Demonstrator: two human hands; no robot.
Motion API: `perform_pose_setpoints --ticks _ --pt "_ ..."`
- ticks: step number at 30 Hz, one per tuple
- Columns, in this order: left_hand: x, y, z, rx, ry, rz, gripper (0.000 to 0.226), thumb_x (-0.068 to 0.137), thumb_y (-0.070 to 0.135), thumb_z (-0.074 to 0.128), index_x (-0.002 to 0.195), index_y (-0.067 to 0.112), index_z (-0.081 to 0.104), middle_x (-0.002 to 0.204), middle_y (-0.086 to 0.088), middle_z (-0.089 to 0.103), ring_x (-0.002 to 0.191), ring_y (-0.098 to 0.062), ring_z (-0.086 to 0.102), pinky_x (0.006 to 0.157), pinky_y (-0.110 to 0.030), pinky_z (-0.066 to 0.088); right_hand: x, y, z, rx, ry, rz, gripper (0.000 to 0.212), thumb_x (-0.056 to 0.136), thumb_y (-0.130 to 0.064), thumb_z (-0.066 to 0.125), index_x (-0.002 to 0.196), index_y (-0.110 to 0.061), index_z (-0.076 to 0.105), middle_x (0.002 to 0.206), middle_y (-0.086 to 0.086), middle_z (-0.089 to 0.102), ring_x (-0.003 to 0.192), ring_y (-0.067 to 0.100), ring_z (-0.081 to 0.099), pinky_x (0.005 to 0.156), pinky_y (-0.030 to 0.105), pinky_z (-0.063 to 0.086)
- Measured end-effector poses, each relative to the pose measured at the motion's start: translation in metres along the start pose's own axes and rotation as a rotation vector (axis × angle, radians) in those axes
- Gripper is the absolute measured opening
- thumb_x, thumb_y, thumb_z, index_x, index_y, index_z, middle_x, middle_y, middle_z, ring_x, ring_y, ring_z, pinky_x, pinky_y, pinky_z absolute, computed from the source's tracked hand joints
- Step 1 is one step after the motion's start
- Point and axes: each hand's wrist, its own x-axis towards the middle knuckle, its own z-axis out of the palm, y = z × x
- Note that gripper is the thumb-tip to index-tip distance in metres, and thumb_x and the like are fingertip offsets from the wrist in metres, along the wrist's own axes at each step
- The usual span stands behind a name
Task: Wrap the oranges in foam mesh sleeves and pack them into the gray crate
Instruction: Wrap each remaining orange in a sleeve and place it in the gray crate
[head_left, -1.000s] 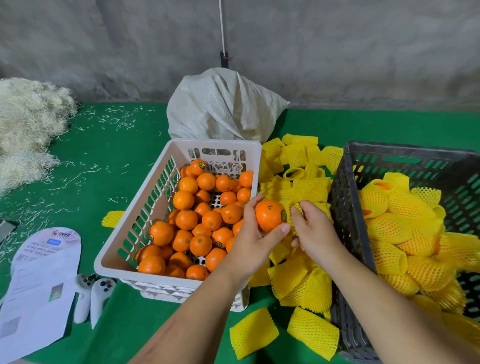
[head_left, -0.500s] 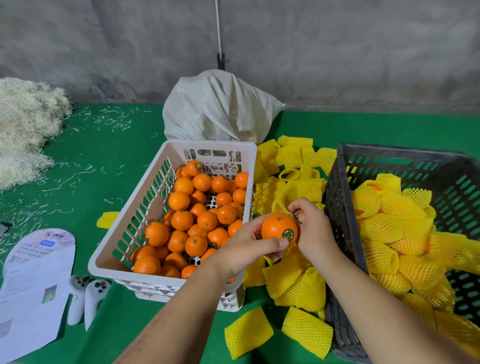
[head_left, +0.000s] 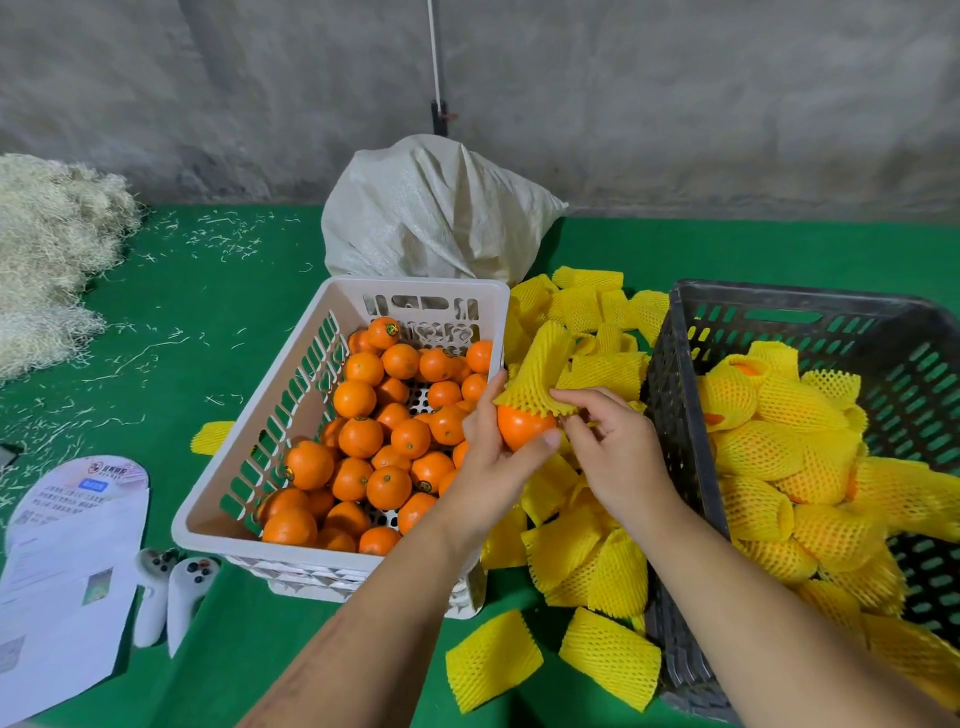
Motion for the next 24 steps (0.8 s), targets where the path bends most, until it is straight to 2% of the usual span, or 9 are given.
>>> perform_pose_setpoints --ticks 4,6,8,12,15,17,19,22,24 --pt "-0.002 -0.007 0.001 -0.013 -0.044 0.109 0.079 0.095 0.023 0.079 0.156 0.042 0.032 0.146 -0.001 0.056 0.123 -0.017 0.067 0.1 -0.039 0.059 0.001 0.002 0.001 -0.104 0.042 -0.086 0.032 0.099 -0.005 0.061 0.126 -0.017 0.072 0.117 -0.005 0.067 0.105 0.012 0.063 0.087 0.036 0.058" --pt "-0.004 -0.008 0.007 -0.058 0.054 0.172 0.067 0.095 0.025 0.08 0.15 0.032 0.042 0.123 -0.004 0.068 0.094 -0.021 0.072 0.075 -0.034 0.062 0.0 0.001 0.0 -0.141 0.088 -0.117 0.027 0.097 -0.005 0.064 0.121 -0.015 0.073 0.111 -0.002 0.068 0.097 0.013 0.062 0.081 0.037 0.058" --pt "-0.006 -0.006 0.01 -0.135 0.195 0.179 0.061 0.093 0.031 0.081 0.143 0.024 0.047 0.105 -0.005 0.072 0.072 -0.019 0.064 0.056 -0.028 0.053 -0.003 -0.004 0.001 -0.181 0.135 -0.231 0.02 0.093 -0.006 0.066 0.11 -0.011 0.075 0.101 0.001 0.067 0.089 0.015 0.061 0.074 0.034 0.056" --pt "-0.006 -0.007 0.011 -0.165 0.314 0.167 0.064 0.089 0.051 0.079 0.135 0.018 0.05 0.104 -0.002 0.068 0.081 -0.014 0.066 0.062 -0.023 0.054 -0.009 -0.01 0.01 -0.278 0.143 -0.466 0.016 0.089 -0.015 0.061 0.1 -0.007 0.069 0.095 0.005 0.063 0.089 0.021 0.06 0.076 0.027 0.05" --pt "-0.01 -0.007 0.011 -0.097 0.237 0.192 0.081 0.08 0.067 0.08 0.137 0.025 0.041 0.124 -0.01 0.065 0.1 -0.016 0.071 0.078 -0.031 0.058 -0.011 -0.005 0.01 -0.15 0.044 -0.248 0.024 0.087 -0.019 0.062 0.109 -0.024 0.054 0.103 -0.007 0.054 0.092 0.009 0.052 0.075 0.015 0.045" --pt "-0.011 -0.008 0.007 -0.099 0.069 0.206 0.079 0.087 0.05 0.083 0.146 0.034 0.034 0.134 -0.011 0.062 0.117 -0.028 0.069 0.093 -0.043 0.06 -0.011 -0.001 0.009 -0.085 -0.014 -0.12 0.041 0.086 -0.009 0.065 0.114 -0.032 0.045 0.109 -0.01 0.048 0.094 0.003 0.046 0.075 0.008 0.042" --pt "-0.011 -0.008 0.004 -0.021 0.008 0.209 0.079 0.092 0.031 0.083 0.153 0.044 0.033 0.138 -0.005 0.062 0.122 -0.029 0.067 0.101 -0.047 0.057 -0.008 0.002 0.009 -0.069 -0.011 -0.106 0.044 0.088 0.0 0.061 0.119 -0.028 0.048 0.116 -0.006 0.048 0.101 0.005 0.047 0.082 0.005 0.039" --pt "-0.011 -0.008 0.008 -0.026 0.086 0.276 0.068 0.093 0.021 0.082 0.148 0.036 0.045 0.132 0.004 0.067 0.116 -0.025 0.07 0.094 -0.039 0.059 -0.003 0.002 0.003 -0.04 0.053 -0.108 0.031 0.094 0.002 0.057 0.12 -0.015 0.059 0.115 -0.004 0.053 0.105 0.012 0.053 0.083 0.011 0.044" --pt "-0.01 -0.006 0.012 -0.048 0.157 0.294 0.059 0.094 0.023 0.081 0.144 0.028 0.049 0.124 0.007 0.07 0.108 -0.019 0.072 0.087 -0.032 0.06 -0.002 -0.002 0.001 -0.086 0.128 -0.18 0.022 0.093 -0.003 0.058 0.112 -0.012 0.064 0.108 -0.004 0.056 0.096 0.012 0.057 0.077 0.019 0.049"
